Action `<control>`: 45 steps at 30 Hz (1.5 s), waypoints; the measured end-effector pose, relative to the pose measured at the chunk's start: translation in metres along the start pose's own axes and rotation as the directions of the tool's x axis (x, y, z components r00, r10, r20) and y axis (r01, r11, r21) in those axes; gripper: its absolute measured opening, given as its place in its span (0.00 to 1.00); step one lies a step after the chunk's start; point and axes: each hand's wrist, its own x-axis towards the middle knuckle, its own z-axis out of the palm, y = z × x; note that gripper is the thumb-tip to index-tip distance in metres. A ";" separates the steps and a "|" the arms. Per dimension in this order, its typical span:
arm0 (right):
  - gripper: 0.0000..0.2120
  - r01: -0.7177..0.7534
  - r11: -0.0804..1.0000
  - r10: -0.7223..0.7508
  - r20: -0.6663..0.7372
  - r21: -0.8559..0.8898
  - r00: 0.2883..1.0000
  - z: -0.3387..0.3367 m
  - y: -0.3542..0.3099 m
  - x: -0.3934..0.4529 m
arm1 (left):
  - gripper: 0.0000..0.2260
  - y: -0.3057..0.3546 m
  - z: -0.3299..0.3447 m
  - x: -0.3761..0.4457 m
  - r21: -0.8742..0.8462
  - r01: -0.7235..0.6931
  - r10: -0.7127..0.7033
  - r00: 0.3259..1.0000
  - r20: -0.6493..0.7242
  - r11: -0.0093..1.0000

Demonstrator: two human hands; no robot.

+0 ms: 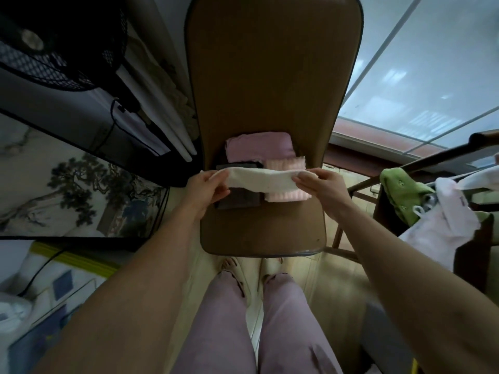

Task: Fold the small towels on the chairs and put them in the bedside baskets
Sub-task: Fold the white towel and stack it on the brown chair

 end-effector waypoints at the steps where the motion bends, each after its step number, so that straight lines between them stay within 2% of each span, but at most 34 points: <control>1: 0.12 -0.003 0.999 0.004 -0.011 0.043 1.000 0.000 -0.009 0.001 | 0.11 0.007 -0.001 0.000 -0.071 0.012 -0.012 1.000 0.005 0.997; 5: 0.06 0.007 0.998 -0.004 -0.049 0.062 0.999 0.005 -0.035 0.005 | 0.05 0.025 0.000 -0.001 -0.307 0.037 -0.038 0.999 0.003 0.951; 9: 0.06 -0.026 0.979 0.028 -0.010 0.204 1.000 0.013 -0.047 0.007 | 0.04 0.030 0.003 -0.001 -0.289 -0.031 0.000 0.994 -0.105 0.957; 12: 0.04 0.059 0.965 -0.045 -0.062 0.257 0.997 0.015 -0.059 0.017 | 0.05 0.046 0.003 0.004 -0.334 -0.112 0.066 0.987 -0.146 0.936; 14: 0.03 0.060 0.953 -0.033 -0.094 0.298 0.995 0.017 -0.060 0.021 | 0.07 0.049 0.002 0.006 -0.229 -0.130 0.095 0.983 -0.156 0.965; 16: 0.05 0.033 0.970 -0.004 -0.120 0.242 0.993 0.016 -0.052 0.019 | 0.08 0.037 0.002 0.007 -0.038 -0.117 0.108 0.978 -0.180 0.992; 18: 0.06 0.043 0.982 -0.012 -0.163 0.186 0.987 0.014 -0.045 0.017 | 0.09 0.028 0.002 0.008 0.035 -0.122 0.127 0.970 -0.207 0.992; 23: 0.11 0.101 0.984 -0.058 -0.271 0.147 0.961 0.018 -0.054 0.023 | 0.08 0.048 0.012 0.018 0.036 -0.190 0.192 0.948 -0.254 0.981; 26: 0.09 0.114 0.974 -0.053 -0.292 0.197 0.955 0.022 -0.063 0.030 | 0.08 0.063 0.020 0.018 0.074 -0.243 0.254 0.923 -0.290 0.967; 29: 0.02 0.157 0.970 -0.099 -0.287 0.187 0.953 0.023 -0.079 0.028 | 0.17 0.074 0.020 0.019 0.068 -0.281 0.288 0.909 -0.302 0.957; 30: 0.01 0.181 0.964 -0.122 -0.279 0.194 0.953 0.022 -0.082 0.028 | 0.17 0.076 0.019 0.021 0.045 -0.289 0.289 0.912 -0.293 0.956; 33: 0.03 0.228 0.949 -0.168 -0.266 0.218 0.949 0.022 -0.086 0.025 | 0.08 0.076 0.018 0.023 -0.018 -0.302 0.289 0.926 -0.242 0.953; 38: 0.02 0.197 0.957 -0.141 -0.255 0.212 0.957 0.018 -0.061 0.021 | 0.06 0.056 0.018 0.025 -0.047 -0.287 0.270 0.936 -0.224 0.957; 45: 0.03 0.040 0.995 -0.017 -0.235 0.092 0.972 0.012 0.011 0.014 | 0.09 -0.024 0.008 0.033 0.168 -0.134 0.158 0.978 -0.140 0.977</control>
